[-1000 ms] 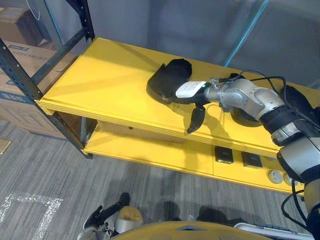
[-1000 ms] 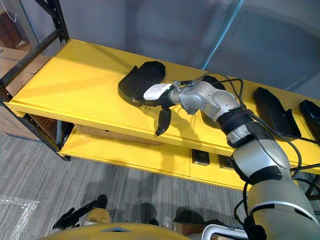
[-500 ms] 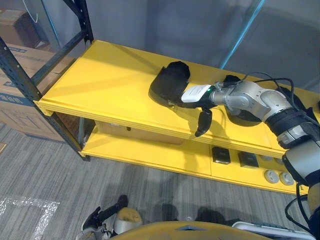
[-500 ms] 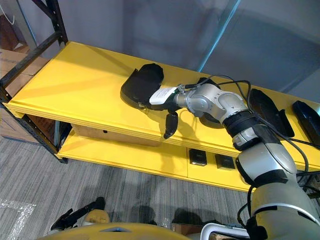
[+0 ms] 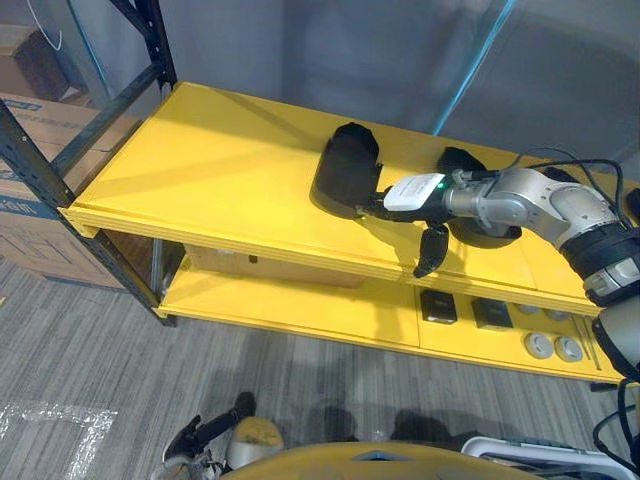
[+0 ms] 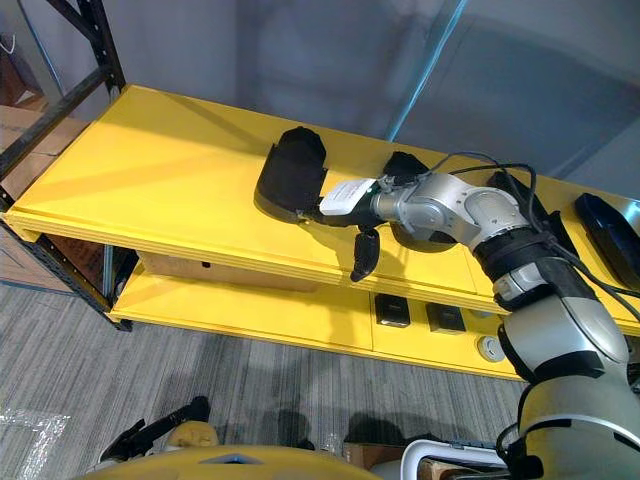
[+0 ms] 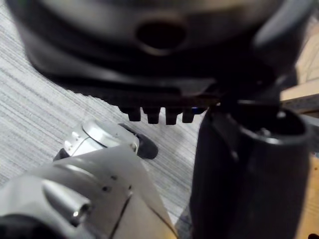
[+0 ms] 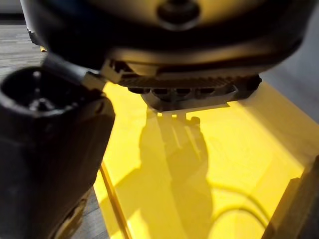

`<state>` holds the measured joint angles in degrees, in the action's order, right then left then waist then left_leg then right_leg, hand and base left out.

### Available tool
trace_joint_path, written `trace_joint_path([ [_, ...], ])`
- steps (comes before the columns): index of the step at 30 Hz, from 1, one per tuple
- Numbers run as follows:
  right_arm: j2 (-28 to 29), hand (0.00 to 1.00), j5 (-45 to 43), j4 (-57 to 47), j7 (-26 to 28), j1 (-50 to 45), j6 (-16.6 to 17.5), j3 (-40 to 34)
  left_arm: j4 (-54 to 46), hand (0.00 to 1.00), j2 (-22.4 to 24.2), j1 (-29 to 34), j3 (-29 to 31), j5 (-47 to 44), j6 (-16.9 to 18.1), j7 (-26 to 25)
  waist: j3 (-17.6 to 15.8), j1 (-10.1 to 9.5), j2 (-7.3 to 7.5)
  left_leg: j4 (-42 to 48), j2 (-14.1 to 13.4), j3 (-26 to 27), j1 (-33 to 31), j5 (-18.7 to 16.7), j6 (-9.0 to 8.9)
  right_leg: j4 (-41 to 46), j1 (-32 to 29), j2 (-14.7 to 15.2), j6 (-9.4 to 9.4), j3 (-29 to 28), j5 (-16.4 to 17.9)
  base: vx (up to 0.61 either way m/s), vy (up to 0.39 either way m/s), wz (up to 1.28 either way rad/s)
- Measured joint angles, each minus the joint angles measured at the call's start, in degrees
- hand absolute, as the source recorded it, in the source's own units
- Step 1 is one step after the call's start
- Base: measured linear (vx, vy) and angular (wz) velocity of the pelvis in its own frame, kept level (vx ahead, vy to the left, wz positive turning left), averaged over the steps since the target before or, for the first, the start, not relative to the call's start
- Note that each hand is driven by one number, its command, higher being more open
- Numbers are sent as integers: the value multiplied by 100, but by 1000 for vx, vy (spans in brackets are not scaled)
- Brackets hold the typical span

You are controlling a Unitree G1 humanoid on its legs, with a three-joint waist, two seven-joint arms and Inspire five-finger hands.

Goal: Walk over and take three plastic housings, then place them on the shelf

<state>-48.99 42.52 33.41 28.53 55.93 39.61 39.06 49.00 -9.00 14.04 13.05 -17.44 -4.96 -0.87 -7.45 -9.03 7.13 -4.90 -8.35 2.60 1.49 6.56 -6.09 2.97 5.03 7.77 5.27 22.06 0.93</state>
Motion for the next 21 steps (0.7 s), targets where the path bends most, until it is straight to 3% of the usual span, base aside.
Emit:
trace_joint_path([
  [4, 0, 100, 4, 0, -68, -12, -1, 0, 3, 100, -2, 0, -37, 0, 2, -12, 11, 2, -19, -1, 12, 1, 0, 2, 4, 6, -1, 9, 2, 0, 0, 0, 0, 0],
  [9, -3, 100, -53, -52, -637, -75, -32, 2, 56, 100, 10, -3, -52, -3, 20, -10, 32, 35, -60, -1, 12, 4, -4, 3, 4, 7, -10, 9, 2, -5, 0, 0, 0, 0],
  [13, -4, 100, -563, -300, -798, -73, -396, -67, 117, 100, 5, 8, -87, -16, 97, -12, 49, 121, -90, -1, 12, 19, -4, 1, 1, 6, -21, 4, 3, -16, 1, 0, -3, -1],
  [21, -398, 100, -576, -795, -858, 233, -659, -196, 170, 100, 8, 15, -91, -70, 127, -16, 51, 219, -93, -13, 11, 174, -5, -1, -23, 7, -121, -7, 21, -158, -13, -1, -9, -8],
])
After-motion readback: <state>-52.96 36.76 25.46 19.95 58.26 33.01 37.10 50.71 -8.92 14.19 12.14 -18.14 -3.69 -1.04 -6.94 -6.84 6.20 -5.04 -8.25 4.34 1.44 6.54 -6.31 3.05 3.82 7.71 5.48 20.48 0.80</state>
